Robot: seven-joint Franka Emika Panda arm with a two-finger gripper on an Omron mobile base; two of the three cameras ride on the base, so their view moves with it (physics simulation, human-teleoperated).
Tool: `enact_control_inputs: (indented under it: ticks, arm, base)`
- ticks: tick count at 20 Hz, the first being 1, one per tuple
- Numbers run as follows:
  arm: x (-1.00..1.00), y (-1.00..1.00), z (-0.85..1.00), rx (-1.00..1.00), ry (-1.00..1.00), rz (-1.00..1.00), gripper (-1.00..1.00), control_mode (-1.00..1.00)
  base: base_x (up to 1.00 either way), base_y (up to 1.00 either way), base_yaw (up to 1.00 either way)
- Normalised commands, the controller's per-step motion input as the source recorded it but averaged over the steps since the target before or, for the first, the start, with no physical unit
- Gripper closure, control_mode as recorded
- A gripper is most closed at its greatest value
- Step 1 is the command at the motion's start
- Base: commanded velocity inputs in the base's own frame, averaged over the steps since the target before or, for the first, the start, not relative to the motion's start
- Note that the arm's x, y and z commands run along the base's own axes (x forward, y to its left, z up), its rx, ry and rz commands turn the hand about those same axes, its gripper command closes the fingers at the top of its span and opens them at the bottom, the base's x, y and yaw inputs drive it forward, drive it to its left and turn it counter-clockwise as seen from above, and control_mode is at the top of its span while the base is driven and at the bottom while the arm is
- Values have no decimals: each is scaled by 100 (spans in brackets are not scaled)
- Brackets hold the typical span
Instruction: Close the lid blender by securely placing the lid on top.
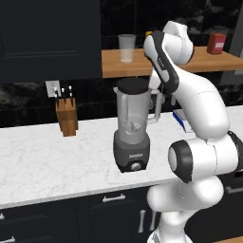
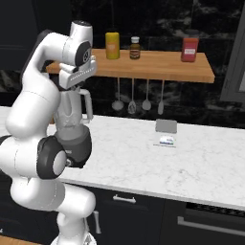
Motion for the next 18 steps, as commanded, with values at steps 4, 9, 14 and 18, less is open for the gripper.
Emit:
enact_control_inputs:
  ticks: [4, 9, 14, 18]
  arm:
    - [-44, 48, -60, -5, 0, 0, 100, -100]
    - [-37, 20, -37, -2, 0, 0, 100, -100]
    - [-32, -1, -24, 0, 0, 9, 100, -100]
    - [-17, 0, -51, 0, 6, 14, 100, -100]
  base:
    - [0, 0, 0]
    - [0, 0, 0]
    - [0, 0, 0]
    - [0, 0, 0]
